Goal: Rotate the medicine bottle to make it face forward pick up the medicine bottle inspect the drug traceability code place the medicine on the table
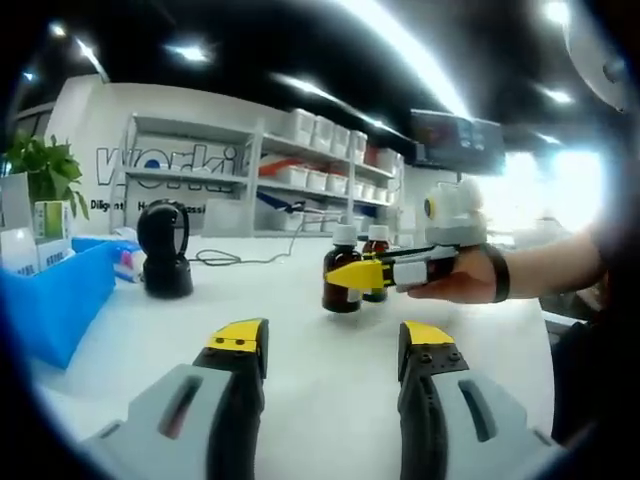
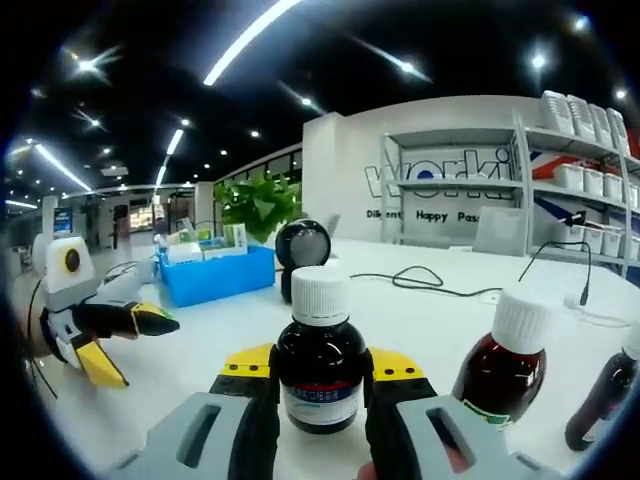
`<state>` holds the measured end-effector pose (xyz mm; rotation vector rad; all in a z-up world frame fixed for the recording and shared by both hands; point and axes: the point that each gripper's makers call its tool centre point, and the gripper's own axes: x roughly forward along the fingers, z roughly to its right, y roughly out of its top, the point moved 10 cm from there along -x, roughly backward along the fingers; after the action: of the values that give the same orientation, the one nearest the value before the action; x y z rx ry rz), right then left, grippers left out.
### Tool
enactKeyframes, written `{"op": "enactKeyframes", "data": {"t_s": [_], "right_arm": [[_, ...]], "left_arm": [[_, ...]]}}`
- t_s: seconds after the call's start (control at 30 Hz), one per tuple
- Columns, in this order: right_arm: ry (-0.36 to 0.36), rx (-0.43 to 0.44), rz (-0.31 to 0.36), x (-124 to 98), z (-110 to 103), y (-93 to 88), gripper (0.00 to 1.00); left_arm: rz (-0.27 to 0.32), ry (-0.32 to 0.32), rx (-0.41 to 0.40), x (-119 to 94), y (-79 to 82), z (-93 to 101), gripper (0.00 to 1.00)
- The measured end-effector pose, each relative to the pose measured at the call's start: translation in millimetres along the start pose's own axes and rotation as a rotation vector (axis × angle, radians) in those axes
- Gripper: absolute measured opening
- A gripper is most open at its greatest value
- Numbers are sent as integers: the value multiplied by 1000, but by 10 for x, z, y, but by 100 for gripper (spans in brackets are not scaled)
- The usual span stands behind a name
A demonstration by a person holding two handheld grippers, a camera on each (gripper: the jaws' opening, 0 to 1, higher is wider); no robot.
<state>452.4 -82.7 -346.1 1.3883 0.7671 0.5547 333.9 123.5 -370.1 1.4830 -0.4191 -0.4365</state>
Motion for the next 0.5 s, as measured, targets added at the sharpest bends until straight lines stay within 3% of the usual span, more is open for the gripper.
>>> {"op": "enactKeyframes", "data": {"t_s": [0.23, 0.5], "right_arm": [[54, -20, 19, -121, 29, 197, 28], [103, 2, 67, -233, 151, 655, 27]], "left_arm": [[-4, 30, -7, -1, -6, -41, 43], [-3, 41, -7, -3, -6, -52, 43]]}}
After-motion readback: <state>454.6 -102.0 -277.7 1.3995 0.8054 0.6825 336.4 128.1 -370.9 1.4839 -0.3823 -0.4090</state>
